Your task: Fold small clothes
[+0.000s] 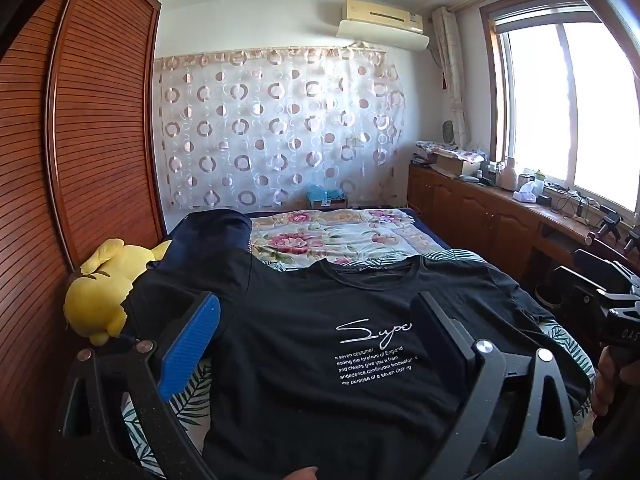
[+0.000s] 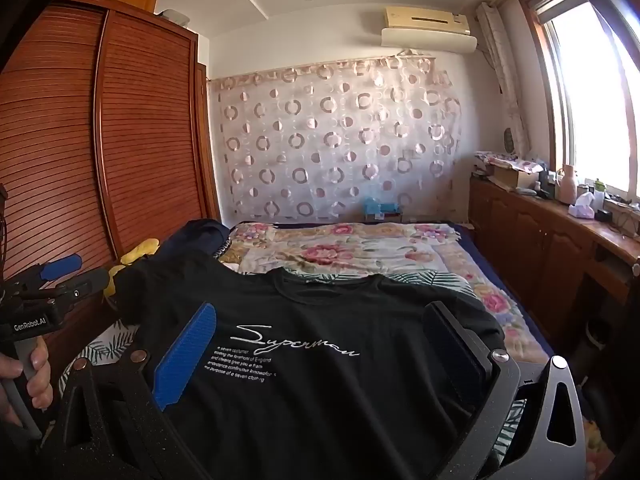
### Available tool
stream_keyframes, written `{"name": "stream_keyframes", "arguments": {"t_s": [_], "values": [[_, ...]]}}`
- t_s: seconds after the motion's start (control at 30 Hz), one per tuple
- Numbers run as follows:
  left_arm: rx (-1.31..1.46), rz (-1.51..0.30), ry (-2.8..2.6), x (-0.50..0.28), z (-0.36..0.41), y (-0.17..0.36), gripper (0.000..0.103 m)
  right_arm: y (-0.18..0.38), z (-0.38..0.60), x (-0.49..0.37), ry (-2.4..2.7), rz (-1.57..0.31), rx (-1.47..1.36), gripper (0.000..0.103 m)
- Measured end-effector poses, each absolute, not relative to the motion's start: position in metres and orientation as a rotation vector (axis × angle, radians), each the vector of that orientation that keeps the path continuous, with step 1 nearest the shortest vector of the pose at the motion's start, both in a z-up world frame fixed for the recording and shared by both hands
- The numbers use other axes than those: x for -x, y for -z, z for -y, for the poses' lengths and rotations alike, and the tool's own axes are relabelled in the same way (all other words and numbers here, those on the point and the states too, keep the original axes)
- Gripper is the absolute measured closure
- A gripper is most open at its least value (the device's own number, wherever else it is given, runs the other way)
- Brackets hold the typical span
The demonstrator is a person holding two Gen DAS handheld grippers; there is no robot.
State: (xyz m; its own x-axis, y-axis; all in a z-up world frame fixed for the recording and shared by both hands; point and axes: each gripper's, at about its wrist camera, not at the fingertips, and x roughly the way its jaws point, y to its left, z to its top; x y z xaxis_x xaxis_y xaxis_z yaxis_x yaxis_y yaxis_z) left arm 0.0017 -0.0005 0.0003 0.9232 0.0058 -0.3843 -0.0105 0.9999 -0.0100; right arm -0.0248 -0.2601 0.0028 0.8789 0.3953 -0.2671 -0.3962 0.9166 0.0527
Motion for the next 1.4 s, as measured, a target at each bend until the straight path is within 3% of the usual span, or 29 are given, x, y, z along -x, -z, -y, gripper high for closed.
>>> {"name": "stream_keyframes", "arguments": {"t_s": [1.4], "values": [[0.007, -0.359, -0.023, 0.007, -0.002, -0.004, 0.007, -0.002, 0.26, 0.026, -0.418, -0.267, 0.004, 0.0]]}}
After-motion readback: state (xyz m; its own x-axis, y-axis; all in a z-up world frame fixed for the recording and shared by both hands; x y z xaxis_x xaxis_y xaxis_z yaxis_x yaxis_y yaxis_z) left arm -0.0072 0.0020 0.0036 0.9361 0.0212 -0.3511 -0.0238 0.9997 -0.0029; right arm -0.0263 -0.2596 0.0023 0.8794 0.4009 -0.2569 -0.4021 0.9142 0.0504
